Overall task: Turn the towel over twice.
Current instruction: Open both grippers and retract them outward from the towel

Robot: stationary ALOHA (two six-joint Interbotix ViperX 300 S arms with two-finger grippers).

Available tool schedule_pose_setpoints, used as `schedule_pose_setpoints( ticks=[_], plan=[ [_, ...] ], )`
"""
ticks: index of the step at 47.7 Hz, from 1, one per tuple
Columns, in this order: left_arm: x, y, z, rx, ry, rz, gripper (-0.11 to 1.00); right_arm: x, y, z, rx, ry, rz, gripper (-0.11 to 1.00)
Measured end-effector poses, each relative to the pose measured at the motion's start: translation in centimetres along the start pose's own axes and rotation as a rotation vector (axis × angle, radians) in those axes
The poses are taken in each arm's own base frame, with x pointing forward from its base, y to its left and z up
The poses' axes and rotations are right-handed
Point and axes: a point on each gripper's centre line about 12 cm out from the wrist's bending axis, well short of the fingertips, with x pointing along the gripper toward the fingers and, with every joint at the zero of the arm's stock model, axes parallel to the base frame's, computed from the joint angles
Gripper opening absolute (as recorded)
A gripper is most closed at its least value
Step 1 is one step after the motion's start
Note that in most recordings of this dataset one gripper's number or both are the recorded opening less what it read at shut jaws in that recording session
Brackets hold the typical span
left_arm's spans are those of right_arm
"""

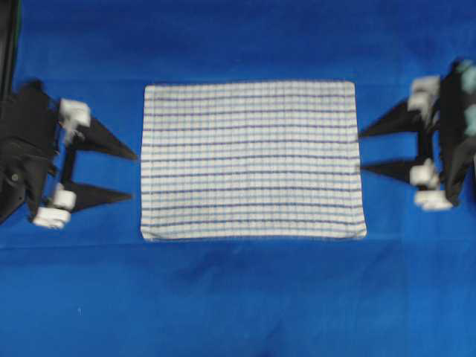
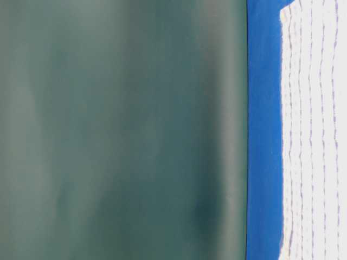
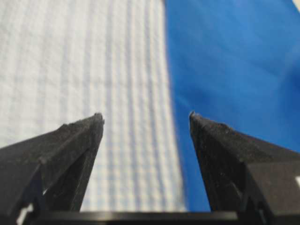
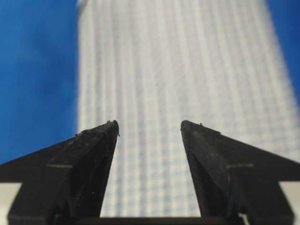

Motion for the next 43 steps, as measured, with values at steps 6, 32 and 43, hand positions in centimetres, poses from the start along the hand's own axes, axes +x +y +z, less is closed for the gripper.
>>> schedule_pose_setpoints(
  ticks=[6,32,43],
  plan=[
    [-2.1,0.9,1.5,0.103,-0.1,0.041,0.67,-2.6,-1.2,1.5,-0.028,-0.106,-0.046,0.64],
    [-4.1,2.8,2.5,0.177,-0.177,0.148,0.67,-5.5,-2.4,2.5,-0.041,-0.21,-0.105,0.64],
    [-5.5,2.6,2.5,0.208,-0.189,0.152,0.67,-6.5,-2.8,2.1,-0.03,-0.18,-0.136,0.63]
  ],
)
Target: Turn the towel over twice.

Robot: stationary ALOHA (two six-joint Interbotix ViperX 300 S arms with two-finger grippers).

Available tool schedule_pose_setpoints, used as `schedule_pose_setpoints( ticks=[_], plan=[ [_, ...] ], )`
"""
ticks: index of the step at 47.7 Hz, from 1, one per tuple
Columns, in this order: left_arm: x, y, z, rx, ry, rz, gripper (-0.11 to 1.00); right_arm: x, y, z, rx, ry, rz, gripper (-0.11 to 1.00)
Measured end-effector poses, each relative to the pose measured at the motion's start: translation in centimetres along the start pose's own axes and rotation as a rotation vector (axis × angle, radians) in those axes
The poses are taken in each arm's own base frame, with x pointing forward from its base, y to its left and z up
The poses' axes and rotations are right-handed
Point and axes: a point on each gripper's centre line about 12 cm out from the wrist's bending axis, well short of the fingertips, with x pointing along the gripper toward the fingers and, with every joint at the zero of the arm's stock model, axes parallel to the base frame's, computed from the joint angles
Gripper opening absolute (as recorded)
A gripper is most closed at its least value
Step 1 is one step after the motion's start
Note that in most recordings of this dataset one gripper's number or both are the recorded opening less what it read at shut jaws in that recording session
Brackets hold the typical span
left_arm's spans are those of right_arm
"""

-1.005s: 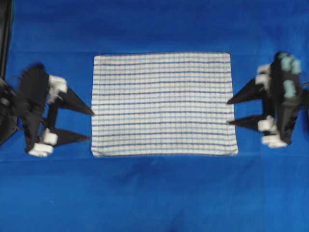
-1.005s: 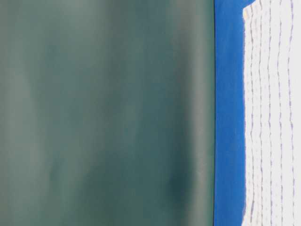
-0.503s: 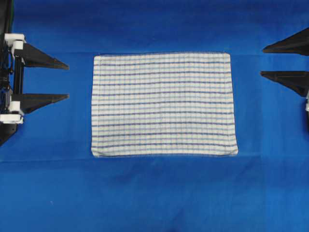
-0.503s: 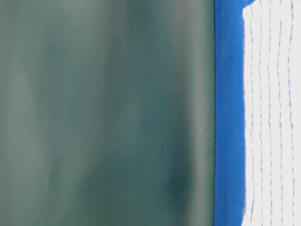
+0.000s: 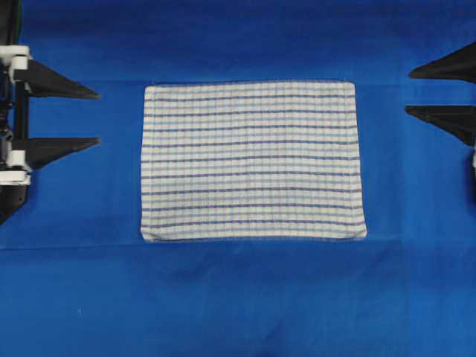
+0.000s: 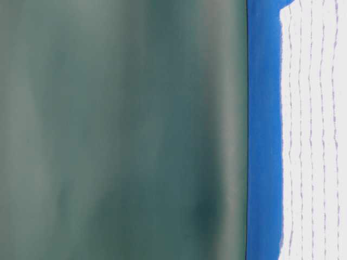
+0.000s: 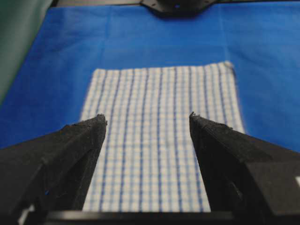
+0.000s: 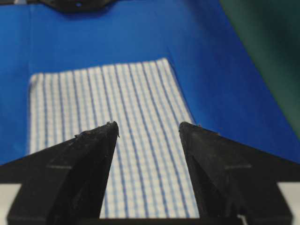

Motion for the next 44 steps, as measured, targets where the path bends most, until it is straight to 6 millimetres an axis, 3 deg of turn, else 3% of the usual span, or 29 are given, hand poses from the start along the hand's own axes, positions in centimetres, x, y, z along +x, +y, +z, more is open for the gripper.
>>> schedule_pose_setpoints(
  ticks=[11,20,31,44],
  plan=[
    [-2.9,0.2,-1.5,-0.003,-0.047,0.034,0.67,-3.2,-0.7,-1.4,0.014,-0.056,-0.018,0.62],
    [-4.3,0.3,-3.6,-0.027,-0.072,0.061,0.67,-4.7,-1.1,-4.3,0.033,-0.093,-0.029,0.62],
    [-4.2,-0.1,-6.4,-0.076,-0.026,0.056,0.67,-4.1,-1.8,-8.5,0.079,-0.08,-0.079,0.61],
    [-4.2,-0.1,-6.7,-0.078,-0.021,0.054,0.67,-4.0,-2.0,-8.6,0.085,-0.095,-0.09,0.59]
  ],
)
